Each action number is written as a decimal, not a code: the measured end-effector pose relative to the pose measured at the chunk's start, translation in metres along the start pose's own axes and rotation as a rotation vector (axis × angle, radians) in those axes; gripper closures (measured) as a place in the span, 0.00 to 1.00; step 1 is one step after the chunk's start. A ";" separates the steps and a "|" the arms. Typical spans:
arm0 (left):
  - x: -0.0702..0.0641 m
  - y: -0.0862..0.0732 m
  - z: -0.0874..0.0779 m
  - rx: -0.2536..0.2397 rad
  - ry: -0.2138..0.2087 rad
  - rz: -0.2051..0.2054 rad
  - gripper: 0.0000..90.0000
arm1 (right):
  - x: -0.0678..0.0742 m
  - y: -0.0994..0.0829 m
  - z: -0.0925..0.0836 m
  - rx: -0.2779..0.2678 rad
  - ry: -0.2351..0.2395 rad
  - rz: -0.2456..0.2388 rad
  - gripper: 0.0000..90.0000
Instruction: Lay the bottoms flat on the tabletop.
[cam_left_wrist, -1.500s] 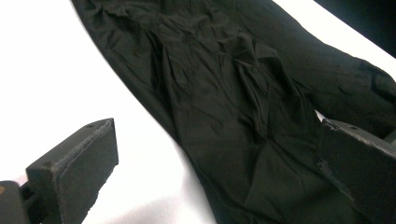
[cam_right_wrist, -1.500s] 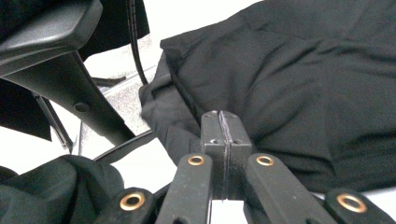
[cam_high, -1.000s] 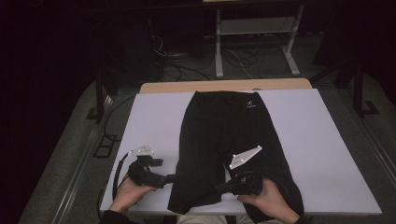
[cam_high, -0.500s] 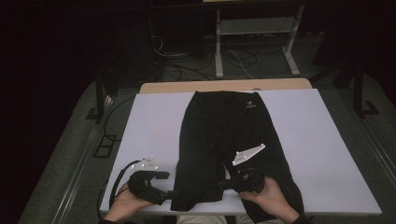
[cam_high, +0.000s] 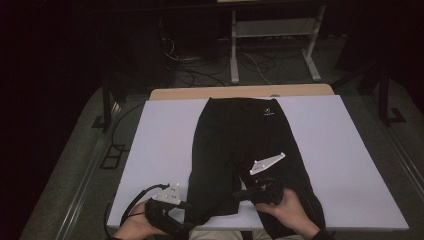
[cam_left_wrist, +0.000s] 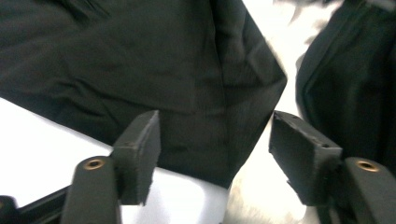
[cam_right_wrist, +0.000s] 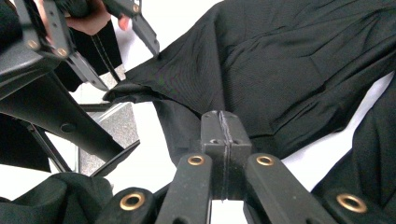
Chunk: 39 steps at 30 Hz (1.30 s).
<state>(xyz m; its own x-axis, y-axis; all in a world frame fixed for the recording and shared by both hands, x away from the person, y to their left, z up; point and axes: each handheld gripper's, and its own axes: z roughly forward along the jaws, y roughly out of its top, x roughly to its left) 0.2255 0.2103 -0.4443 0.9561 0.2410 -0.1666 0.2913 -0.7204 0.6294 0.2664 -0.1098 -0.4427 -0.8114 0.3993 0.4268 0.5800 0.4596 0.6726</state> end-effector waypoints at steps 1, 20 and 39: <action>0.000 0.000 0.000 -0.002 0.002 0.004 0.44 | 0.000 0.000 0.000 0.000 -0.001 0.000 0.99; 0.008 0.004 -0.007 0.013 -0.100 0.003 0.99 | 0.000 0.002 -0.005 0.022 0.084 0.009 0.99; 0.002 0.011 -0.015 0.180 -0.207 0.110 0.99 | 0.026 -0.011 0.006 0.207 0.280 -0.003 0.99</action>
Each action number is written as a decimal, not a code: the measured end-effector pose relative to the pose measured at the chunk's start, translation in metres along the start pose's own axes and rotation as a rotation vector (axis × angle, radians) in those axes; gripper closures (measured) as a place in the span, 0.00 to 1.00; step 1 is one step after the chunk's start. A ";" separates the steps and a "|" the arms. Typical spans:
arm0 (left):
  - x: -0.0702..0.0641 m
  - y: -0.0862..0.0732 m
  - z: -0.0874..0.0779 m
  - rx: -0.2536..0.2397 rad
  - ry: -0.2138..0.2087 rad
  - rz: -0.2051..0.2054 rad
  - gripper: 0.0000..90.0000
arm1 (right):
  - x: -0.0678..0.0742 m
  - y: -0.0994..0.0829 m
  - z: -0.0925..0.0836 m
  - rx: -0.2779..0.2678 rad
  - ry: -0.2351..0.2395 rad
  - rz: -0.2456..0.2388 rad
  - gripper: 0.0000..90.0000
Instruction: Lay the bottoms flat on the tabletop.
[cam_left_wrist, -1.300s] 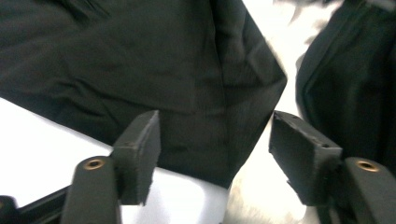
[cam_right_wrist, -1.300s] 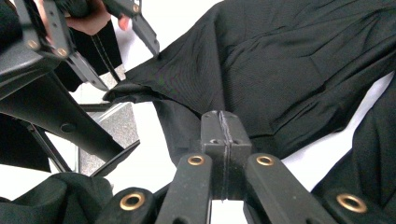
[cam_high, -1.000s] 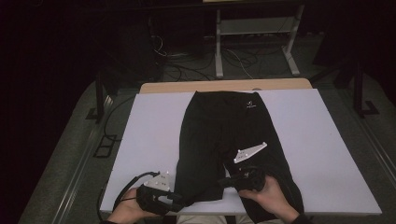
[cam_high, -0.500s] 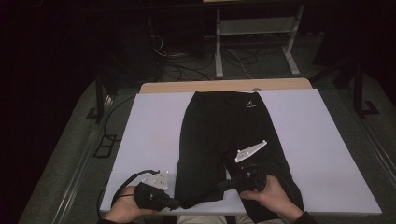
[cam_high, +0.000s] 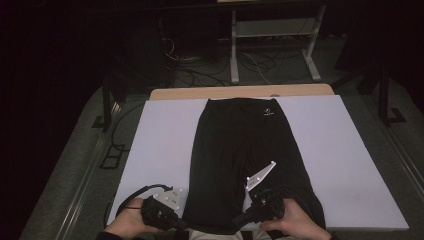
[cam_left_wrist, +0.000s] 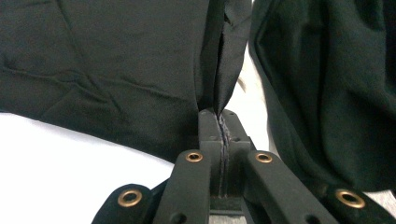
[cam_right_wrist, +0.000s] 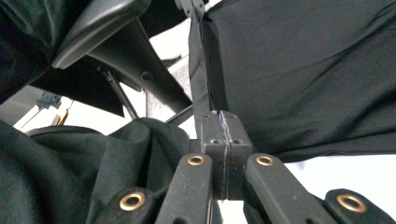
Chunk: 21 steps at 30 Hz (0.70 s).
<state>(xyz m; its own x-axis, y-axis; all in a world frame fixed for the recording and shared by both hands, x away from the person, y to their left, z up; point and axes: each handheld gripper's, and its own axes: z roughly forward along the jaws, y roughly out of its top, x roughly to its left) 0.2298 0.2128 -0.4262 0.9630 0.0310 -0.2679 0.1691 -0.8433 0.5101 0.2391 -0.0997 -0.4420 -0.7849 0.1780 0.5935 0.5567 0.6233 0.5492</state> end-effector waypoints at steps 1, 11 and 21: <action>0.000 0.000 0.000 0.007 -0.001 0.001 0.99 | 0.000 0.000 0.002 0.005 0.002 0.003 0.99; 0.002 -0.006 -0.003 -0.001 -0.024 -0.013 0.91 | -0.002 0.000 0.013 0.037 0.026 0.012 0.95; 0.005 -0.004 -0.012 -0.126 0.036 -0.082 0.44 | -0.002 0.001 -0.022 -0.099 -0.102 -0.033 0.65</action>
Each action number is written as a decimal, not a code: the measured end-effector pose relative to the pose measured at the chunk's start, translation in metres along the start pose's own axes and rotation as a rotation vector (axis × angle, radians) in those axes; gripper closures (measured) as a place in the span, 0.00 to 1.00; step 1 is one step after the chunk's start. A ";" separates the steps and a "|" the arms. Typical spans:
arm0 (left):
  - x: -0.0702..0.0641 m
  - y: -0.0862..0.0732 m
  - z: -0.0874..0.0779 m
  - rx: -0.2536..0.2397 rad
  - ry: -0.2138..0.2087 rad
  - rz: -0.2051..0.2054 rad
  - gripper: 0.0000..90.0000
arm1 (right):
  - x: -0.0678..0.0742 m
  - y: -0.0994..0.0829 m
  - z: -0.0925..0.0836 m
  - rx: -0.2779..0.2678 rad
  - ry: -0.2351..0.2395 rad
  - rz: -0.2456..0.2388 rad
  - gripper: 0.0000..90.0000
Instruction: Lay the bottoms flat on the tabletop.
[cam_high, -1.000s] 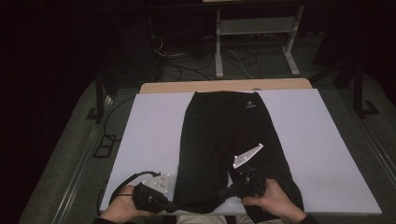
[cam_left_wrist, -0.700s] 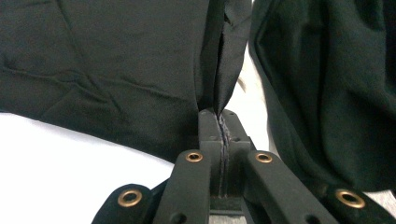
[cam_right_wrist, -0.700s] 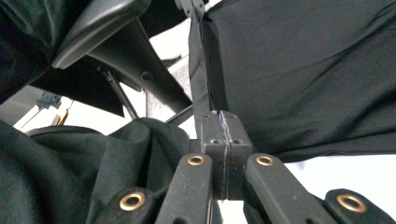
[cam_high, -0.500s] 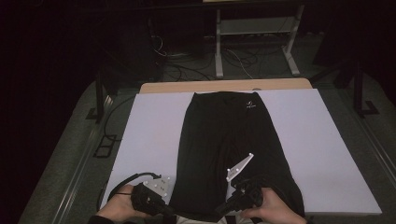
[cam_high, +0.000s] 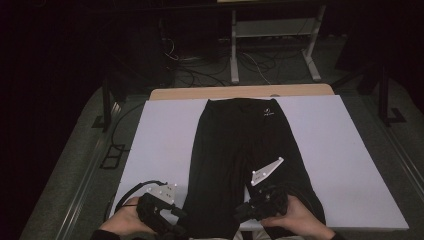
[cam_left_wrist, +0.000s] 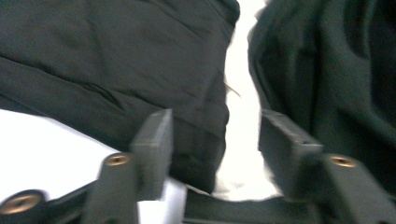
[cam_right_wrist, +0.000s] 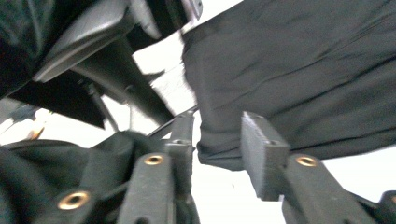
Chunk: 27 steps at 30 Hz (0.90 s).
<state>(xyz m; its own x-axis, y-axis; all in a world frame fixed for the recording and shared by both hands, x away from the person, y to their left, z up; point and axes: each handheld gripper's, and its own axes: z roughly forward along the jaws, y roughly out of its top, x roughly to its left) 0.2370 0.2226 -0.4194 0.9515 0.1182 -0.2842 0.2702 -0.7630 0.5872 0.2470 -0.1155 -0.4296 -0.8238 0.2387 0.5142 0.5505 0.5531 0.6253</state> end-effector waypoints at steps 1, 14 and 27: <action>0.001 0.001 0.000 -0.012 0.009 -0.008 0.39 | -0.001 0.001 -0.006 -0.019 -0.033 -0.011 0.61; 0.016 0.022 0.000 -0.174 0.091 -0.036 0.12 | -0.030 0.004 -0.058 -0.148 -0.232 0.019 0.19; 0.022 0.032 -0.004 -0.268 0.185 -0.067 0.00 | -0.044 -0.008 -0.101 -0.260 -0.349 0.054 0.00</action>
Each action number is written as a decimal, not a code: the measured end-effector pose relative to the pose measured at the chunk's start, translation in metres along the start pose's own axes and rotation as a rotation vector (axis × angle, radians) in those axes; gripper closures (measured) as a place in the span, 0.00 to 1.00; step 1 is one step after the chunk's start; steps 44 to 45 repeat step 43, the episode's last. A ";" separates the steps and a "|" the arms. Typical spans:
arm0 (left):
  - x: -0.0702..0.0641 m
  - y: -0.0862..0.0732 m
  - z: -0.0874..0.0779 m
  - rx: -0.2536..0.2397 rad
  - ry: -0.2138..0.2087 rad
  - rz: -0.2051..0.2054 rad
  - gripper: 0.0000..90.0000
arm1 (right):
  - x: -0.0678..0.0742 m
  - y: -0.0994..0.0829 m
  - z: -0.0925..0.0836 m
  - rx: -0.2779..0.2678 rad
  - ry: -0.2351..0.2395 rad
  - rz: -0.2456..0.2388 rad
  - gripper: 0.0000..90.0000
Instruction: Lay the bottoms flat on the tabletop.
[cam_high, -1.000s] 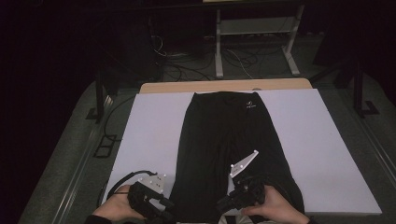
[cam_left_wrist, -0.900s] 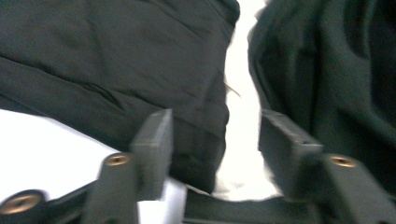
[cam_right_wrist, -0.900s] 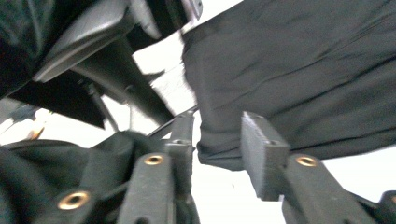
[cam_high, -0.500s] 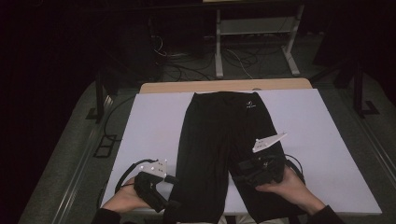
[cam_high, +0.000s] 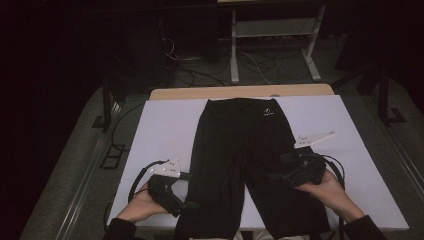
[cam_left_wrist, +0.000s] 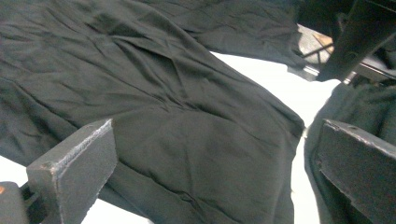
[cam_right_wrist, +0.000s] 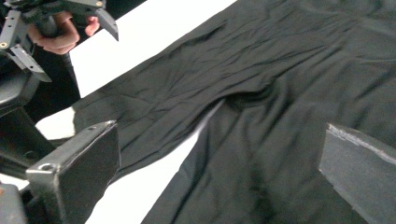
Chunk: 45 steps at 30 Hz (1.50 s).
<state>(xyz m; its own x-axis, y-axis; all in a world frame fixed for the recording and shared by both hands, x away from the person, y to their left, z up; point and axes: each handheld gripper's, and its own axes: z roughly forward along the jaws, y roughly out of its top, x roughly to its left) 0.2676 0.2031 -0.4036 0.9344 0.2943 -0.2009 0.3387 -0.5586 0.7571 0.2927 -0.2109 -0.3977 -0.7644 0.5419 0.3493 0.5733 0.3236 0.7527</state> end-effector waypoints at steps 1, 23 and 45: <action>0.000 0.000 0.000 -0.009 0.008 -0.002 0.00 | -0.002 -0.001 -0.003 -0.011 -0.009 0.002 0.00; 0.004 -0.008 0.016 -0.146 0.180 -0.060 0.00 | -0.026 -0.047 -0.039 -0.151 -0.183 0.028 0.00; 0.010 -0.020 0.014 -0.270 0.412 -0.144 0.00 | -0.035 -0.075 -0.044 -0.191 -0.310 0.028 0.00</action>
